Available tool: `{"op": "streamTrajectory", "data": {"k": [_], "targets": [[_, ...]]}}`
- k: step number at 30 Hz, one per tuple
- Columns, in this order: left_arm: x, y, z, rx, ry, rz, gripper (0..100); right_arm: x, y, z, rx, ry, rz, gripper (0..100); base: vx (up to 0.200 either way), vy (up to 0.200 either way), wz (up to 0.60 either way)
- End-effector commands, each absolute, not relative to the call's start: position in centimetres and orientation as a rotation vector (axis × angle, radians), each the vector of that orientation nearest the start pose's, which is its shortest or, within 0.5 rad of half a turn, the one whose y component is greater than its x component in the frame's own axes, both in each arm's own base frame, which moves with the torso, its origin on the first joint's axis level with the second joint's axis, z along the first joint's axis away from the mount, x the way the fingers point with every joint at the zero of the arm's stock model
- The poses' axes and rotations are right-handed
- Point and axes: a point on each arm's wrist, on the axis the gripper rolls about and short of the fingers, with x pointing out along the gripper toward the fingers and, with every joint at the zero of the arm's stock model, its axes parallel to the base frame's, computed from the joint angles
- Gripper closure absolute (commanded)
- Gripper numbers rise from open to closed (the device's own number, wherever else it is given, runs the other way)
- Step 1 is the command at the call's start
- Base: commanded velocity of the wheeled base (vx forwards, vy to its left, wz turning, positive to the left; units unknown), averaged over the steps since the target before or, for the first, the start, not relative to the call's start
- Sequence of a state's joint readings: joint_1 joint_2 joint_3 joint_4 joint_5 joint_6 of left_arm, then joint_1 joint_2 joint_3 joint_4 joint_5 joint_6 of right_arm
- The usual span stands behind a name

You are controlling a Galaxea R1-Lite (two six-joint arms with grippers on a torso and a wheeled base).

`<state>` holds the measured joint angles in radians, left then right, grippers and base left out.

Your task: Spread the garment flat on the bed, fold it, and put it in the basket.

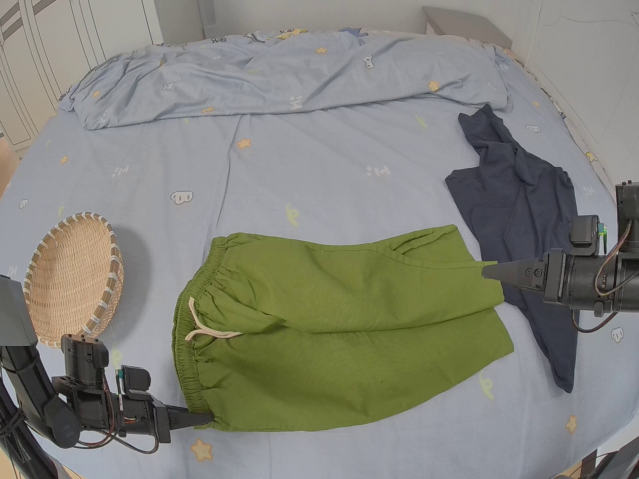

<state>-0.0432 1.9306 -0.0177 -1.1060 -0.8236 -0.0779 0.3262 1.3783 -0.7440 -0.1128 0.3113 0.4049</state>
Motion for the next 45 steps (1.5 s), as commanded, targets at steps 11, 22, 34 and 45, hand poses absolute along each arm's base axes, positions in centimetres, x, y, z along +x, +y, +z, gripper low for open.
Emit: {"op": "streamTrajectory", "data": {"k": [11, 22, 34, 45], "targets": [[15.4, 0.9, 4.2, -0.558, 0.772, -0.73, 100, 20.1, 6.8, 19.6, 0.385, 0.664, 0.47, 0, 0.0, 0.0, 0.0], [12.7, 2.0, 5.3, -0.652, 0.757, -0.702, 100, 22.1, 4.5, 14.0, 0.387, 0.871, 0.471, 0, 0.0, 0.0, 0.0], [12.8, 2.1, 3.8, -0.63, 0.816, -0.725, 100, 23.4, 3.4, 8.8, 0.379, 1.041, 0.588, 0, 0.0, 0.0, 0.0], [12.8, 2.1, 3.7, -0.636, 0.821, -0.722, 100, 24.1, 2.5, 6.6, 0.396, 1.097, 0.597, 0, 0.0, 0.0, 0.0]]}}
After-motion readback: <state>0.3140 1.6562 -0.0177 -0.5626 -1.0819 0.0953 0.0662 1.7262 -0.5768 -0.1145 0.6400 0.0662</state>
